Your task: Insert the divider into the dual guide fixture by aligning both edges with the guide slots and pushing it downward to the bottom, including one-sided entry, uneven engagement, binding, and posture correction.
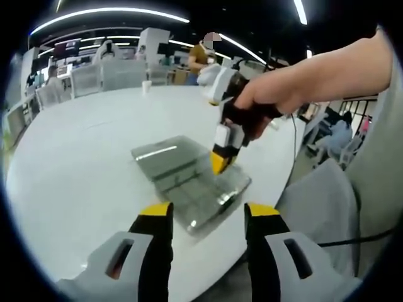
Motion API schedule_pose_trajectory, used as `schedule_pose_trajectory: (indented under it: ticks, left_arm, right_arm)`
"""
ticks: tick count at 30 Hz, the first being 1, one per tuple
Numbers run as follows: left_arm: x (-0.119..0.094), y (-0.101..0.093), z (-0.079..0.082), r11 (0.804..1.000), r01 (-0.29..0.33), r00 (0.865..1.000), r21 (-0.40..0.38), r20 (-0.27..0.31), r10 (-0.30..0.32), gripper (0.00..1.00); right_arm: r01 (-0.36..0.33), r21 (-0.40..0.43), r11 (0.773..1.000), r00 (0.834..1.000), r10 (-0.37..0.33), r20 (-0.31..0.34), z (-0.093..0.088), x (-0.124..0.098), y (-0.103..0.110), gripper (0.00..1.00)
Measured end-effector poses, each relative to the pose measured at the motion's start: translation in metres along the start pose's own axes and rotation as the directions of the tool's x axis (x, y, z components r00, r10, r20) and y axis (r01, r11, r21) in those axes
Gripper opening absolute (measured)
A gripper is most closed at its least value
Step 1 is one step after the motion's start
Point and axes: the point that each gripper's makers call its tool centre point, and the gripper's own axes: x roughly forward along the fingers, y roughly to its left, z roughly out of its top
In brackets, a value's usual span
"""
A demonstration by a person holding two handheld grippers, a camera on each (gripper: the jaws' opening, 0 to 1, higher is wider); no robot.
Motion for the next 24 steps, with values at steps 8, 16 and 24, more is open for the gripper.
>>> schedule_pose_trajectory:
  ticks: [8, 16, 24]
  left_arm:
    - [-0.0011, -0.0006, 0.0004, 1.000, -0.001, 1.000, 0.001, 0.001, 0.001, 0.43]
    - [-0.0023, 0.0011, 0.0004, 1.000, -0.003, 1.000, -0.002, 0.004, 0.003, 0.43]
    - [-0.0010, -0.0027, 0.0035, 1.000, 0.007, 1.000, 0.009, 0.007, -0.007, 0.43]
  right_arm:
    - [0.010, 0.002, 1.000, 1.000, -0.010, -0.001, -0.0013, 0.0008, -0.0003, 0.00]
    - [0.015, -0.007, 1.000, 1.000, -0.015, 0.009, -0.0026, -0.0036, 0.0021, 0.00]
    - [0.014, -0.001, 1.000, 1.000, -0.014, 0.019, -0.0016, -0.0078, -0.0008, 0.00]
